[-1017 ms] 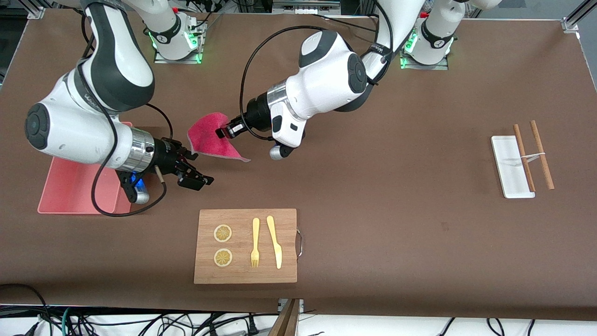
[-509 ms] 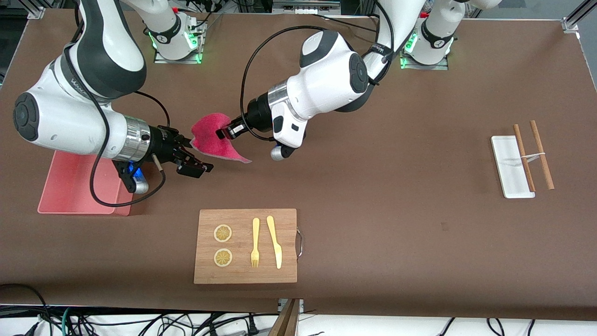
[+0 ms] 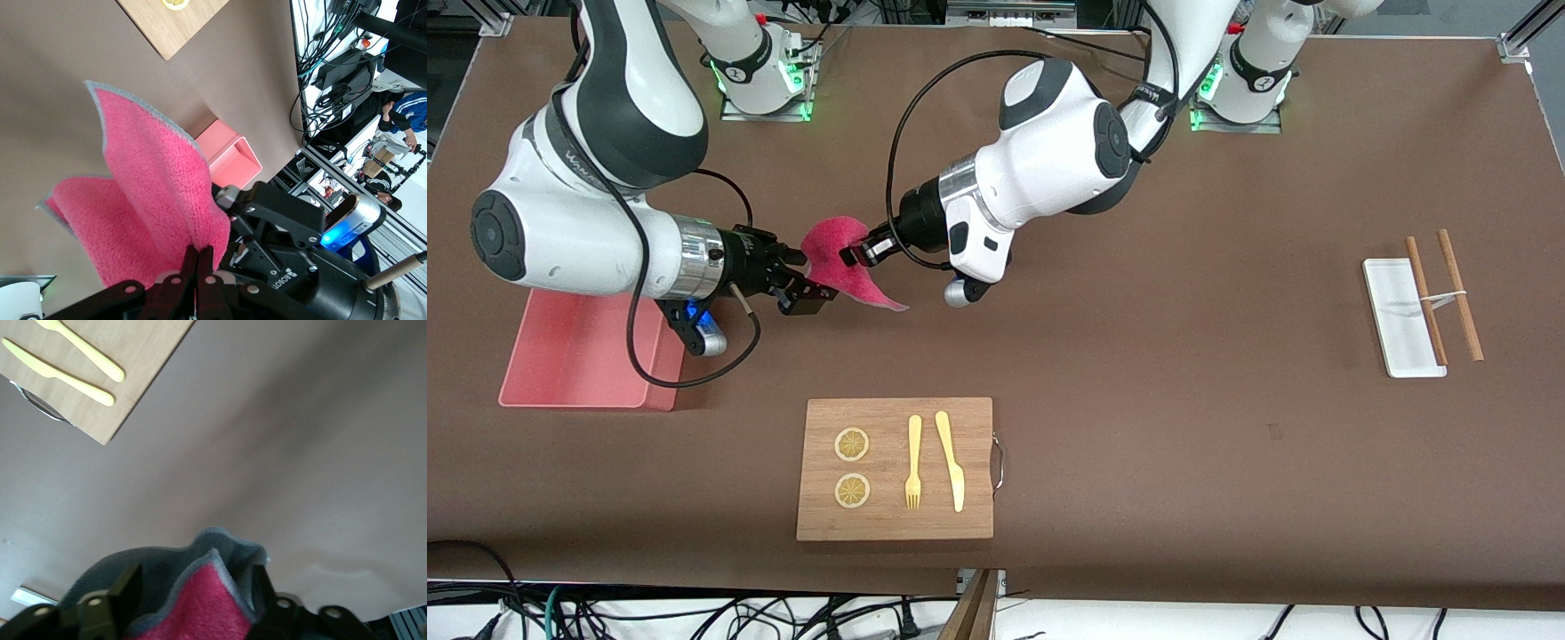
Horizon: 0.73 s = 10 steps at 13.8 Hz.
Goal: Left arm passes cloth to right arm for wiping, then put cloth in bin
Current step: 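Close the right gripper on the cloth held by the left gripper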
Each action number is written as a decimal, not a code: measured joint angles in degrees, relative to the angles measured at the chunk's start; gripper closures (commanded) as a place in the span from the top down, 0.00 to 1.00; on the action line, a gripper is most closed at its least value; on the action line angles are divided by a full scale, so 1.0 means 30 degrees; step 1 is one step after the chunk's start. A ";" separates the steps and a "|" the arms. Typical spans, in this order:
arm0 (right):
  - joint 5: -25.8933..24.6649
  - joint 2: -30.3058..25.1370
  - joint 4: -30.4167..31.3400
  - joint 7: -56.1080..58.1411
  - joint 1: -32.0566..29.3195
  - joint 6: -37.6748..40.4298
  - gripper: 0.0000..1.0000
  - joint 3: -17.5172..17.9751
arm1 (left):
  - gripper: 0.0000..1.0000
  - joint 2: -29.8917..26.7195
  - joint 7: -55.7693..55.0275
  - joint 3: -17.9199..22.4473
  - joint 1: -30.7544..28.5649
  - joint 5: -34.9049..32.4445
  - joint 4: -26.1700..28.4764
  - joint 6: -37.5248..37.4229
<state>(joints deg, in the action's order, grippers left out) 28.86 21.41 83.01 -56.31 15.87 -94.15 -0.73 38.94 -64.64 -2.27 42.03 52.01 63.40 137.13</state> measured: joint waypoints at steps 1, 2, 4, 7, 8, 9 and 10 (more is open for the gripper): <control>0.0070 0.0000 0.0030 0.0005 0.0001 0.0155 0.37 0.0001 | 0.00 0.0000 -0.0003 0.0003 -0.0002 0.0000 0.0000 0.0000; 0.0194 0.0002 0.0039 0.0009 0.0002 0.0232 0.23 0.0002 | 0.00 0.0000 -0.0004 0.0005 -0.0004 0.0000 0.0000 0.0000; 0.0367 0.0002 0.0040 0.0017 0.0002 0.0288 0.00 0.0003 | 0.00 0.0000 -0.0005 0.0007 -0.0005 0.0000 0.0000 0.0000; 0.0445 0.0005 0.0041 0.0049 0.0002 0.0329 0.00 0.0006 | 0.00 0.0000 -0.0005 0.0021 -0.0019 0.0000 0.0000 0.0000; 0.0492 0.0005 0.0041 0.0055 0.0002 0.0331 0.00 0.0007 | 0.00 0.0000 -0.0005 0.0029 -0.0030 0.0000 0.0000 0.0000; 0.0543 0.0004 0.0041 0.0058 0.0002 0.0332 0.00 0.0007 | 0.00 0.0000 -0.0005 0.0033 -0.0042 0.0000 -0.0003 0.0000; 0.0561 0.0005 0.0041 0.0062 0.0002 0.0332 0.00 0.0007 | 0.00 0.0000 -0.0005 0.0038 -0.0053 0.0000 -0.0007 0.0001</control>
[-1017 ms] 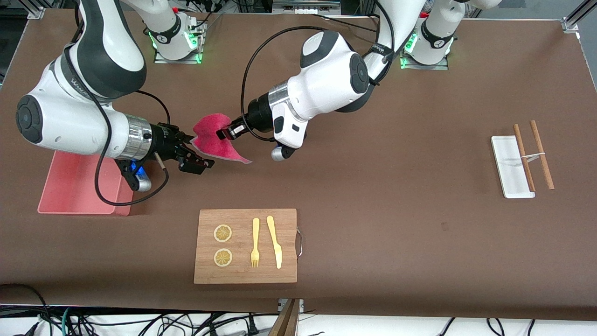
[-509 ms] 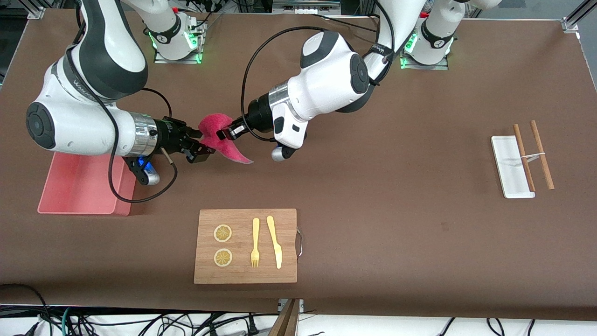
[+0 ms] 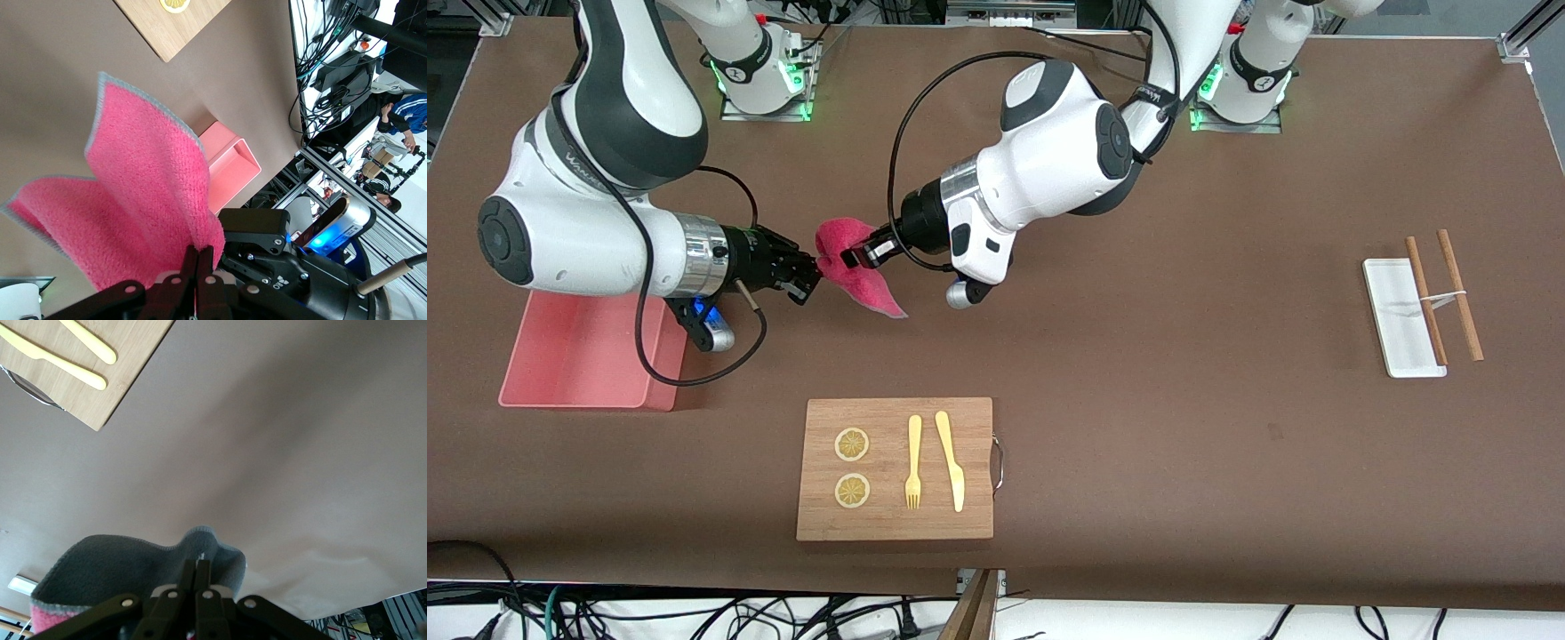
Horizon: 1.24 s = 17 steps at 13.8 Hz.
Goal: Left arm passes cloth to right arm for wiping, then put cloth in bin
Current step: 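Close the right gripper on the cloth held by the left gripper, then pull the cloth away with the right gripper while the left gripper withdraws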
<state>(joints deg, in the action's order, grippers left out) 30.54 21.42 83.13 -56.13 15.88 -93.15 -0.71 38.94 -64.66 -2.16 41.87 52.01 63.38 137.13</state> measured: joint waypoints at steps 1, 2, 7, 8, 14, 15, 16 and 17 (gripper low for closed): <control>0.0009 0.0000 0.0000 0.0001 0.0000 0.0000 0.00 0.0000 | 0.00 0.0000 0.0000 0.0003 -0.0005 0.0000 -0.0002 0.0000; 0.0012 0.0000 0.0000 0.0003 0.0000 0.0000 0.00 0.0000 | 0.00 0.0000 0.0000 0.0006 -0.0007 0.0000 -0.0003 0.0000; 0.0017 0.0000 0.0000 0.0014 0.0000 0.0000 0.00 0.0000 | 1.00 0.0000 0.0004 0.0067 -0.0041 0.0000 -0.0006 0.0000; 0.0017 0.0000 0.0000 0.0018 -0.0001 0.0000 0.00 0.0000 | 1.00 0.0000 0.0006 0.0109 -0.0043 0.0000 -0.0015 0.0000; 0.0019 0.0066 0.0030 0.0192 0.0056 0.0026 0.00 0.0068 | 1.00 -0.0123 0.0007 0.0318 -0.1898 0.0000 -0.0560 -0.1613; 0.0020 0.0099 0.0043 0.0263 0.0089 0.0027 0.00 0.0074 | 1.00 -0.0222 0.0009 0.0346 -0.2598 0.0000 -0.0717 -0.2644; 0.0020 0.0140 0.0056 0.0362 0.0122 0.0035 0.00 0.0082 | 1.00 -0.0393 0.0018 0.0373 -0.3360 0.0000 -0.0812 -0.3811; 0.0020 0.0205 0.0069 0.0437 0.0195 0.0047 0.00 0.0097 | 1.00 -0.0647 0.0186 0.0408 -0.4161 -0.0179 -0.0850 -0.5156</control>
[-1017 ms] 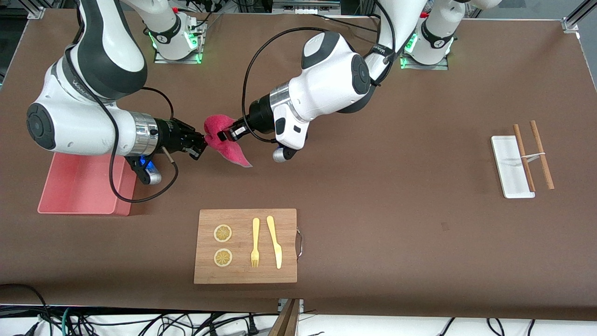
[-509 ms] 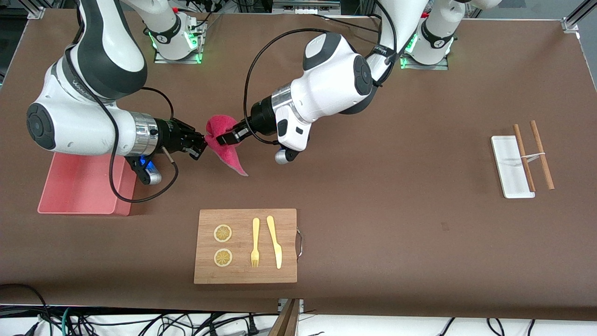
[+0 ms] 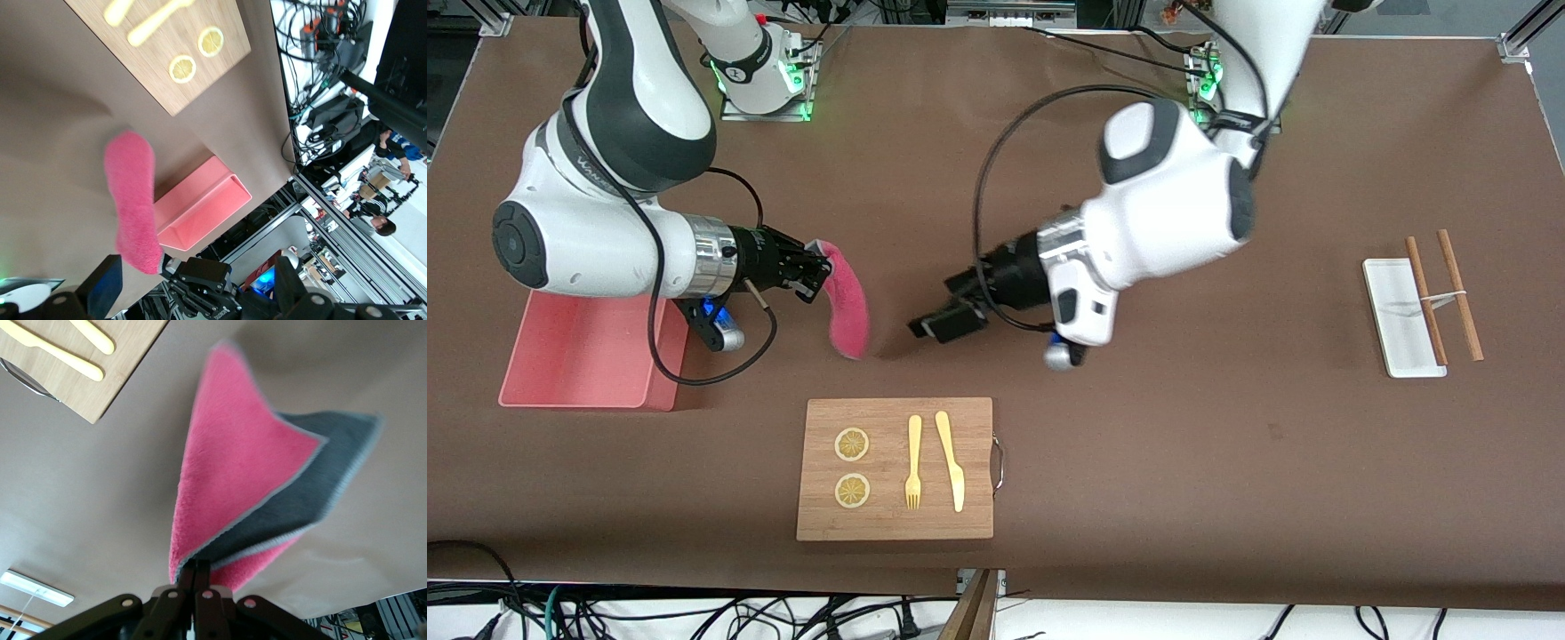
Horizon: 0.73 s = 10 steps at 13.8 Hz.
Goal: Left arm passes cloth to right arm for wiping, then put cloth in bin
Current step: 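Pull the cloth away with the right gripper while the left gripper withdraws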
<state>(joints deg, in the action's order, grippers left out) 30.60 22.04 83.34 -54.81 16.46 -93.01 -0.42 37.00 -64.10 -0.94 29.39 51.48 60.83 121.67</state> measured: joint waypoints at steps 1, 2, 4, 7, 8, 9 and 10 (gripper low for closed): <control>0.0000 0.0081 0.0022 0.0025 0.0127 0.0009 0.00 0.0026 | 1.00 -0.0322 0.0447 0.0012 -0.0781 -0.0692 -0.0032 -0.1517; -0.0002 0.0183 0.0048 0.0035 0.0326 0.0015 0.00 0.0055 | 1.00 -0.0737 0.1189 0.0015 -0.1485 -0.2040 -0.0048 -0.3209; -0.0007 0.0509 0.0087 0.0038 0.0921 0.0009 0.00 0.0089 | 1.00 -0.1809 0.3139 0.0012 -0.2526 -0.5655 0.0014 -0.6682; -0.0008 0.1148 0.0110 0.0038 0.1975 -0.0128 0.00 0.0113 | 1.00 -0.3720 0.6673 0.0056 -0.4105 -0.8646 0.0884 -1.0351; -0.0009 0.1371 0.0125 0.0038 0.2268 -0.0208 0.00 0.0120 | 1.00 -0.4319 0.8132 0.0085 -0.4905 -0.9031 0.1302 -1.1322; -0.0016 0.1641 0.0158 0.0042 0.2487 -0.0262 0.00 0.0121 | 1.00 -0.4839 0.9609 0.0097 -0.5768 -0.9407 0.1691 -1.2252; -0.0023 0.1976 0.0182 0.0146 0.2609 -0.0284 0.00 0.0121 | 1.00 -0.5394 1.0998 0.0103 -0.6584 -0.9992 0.2152 -1.3051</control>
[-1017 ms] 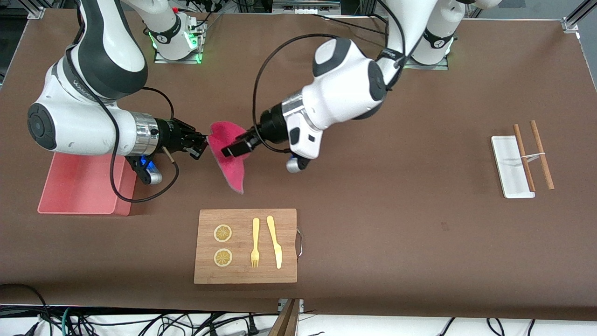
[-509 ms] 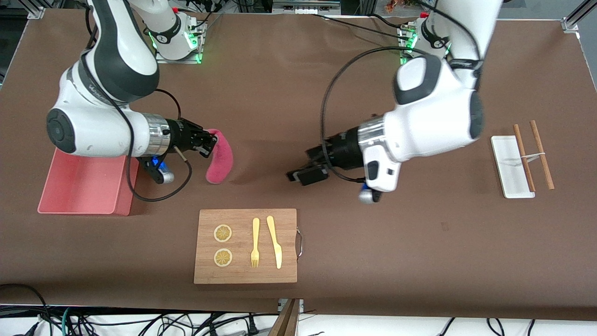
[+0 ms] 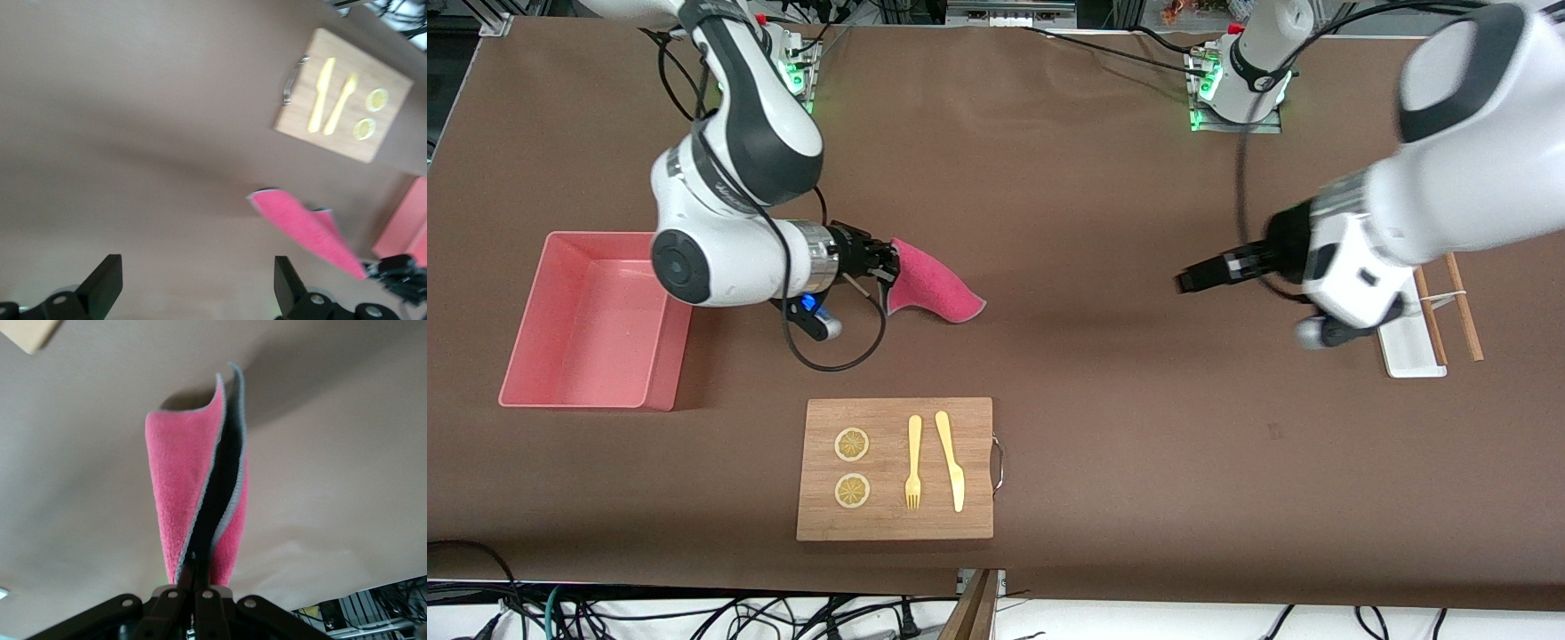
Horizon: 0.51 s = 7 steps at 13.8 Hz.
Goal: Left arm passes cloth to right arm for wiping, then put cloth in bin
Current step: 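Pull the cloth away with the right gripper while the left gripper withdraws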
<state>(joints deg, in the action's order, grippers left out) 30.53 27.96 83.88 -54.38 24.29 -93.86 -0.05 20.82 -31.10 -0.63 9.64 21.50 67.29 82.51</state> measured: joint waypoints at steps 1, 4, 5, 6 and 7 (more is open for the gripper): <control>-0.0002 0.0342 0.0015 0.0315 0.0020 -0.0012 0.00 -0.0002 | 1.00 -0.0669 0.1195 0.0000 -0.0580 -0.0804 0.0657 -0.0494; -0.0019 0.1048 0.0103 0.1202 -0.0030 -0.0017 0.00 -0.0099 | 1.00 -0.3735 0.3621 -0.0024 -0.0992 -0.3600 0.4403 -0.0418; -0.0085 0.1160 0.0161 0.1388 -0.0044 -0.0017 0.00 -0.0120 | 1.00 -0.4911 0.4221 -0.0029 -0.1013 -0.4531 0.6002 0.0072; -0.0238 0.1248 0.0187 0.1533 -0.0053 -0.0017 0.00 -0.0146 | 1.00 -0.5986 0.4674 -0.0031 -0.1029 -0.5461 0.7573 0.0696; -0.0395 0.1314 0.0209 0.1679 -0.0069 -0.0021 0.00 -0.0177 | 1.00 -0.6895 0.4952 -0.0031 -0.1054 -0.6229 0.9042 0.1374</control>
<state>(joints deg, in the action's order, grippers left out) 29.35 31.91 84.51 -49.34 24.08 -93.93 -0.59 0.14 -16.25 -0.72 6.48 2.81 94.41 86.64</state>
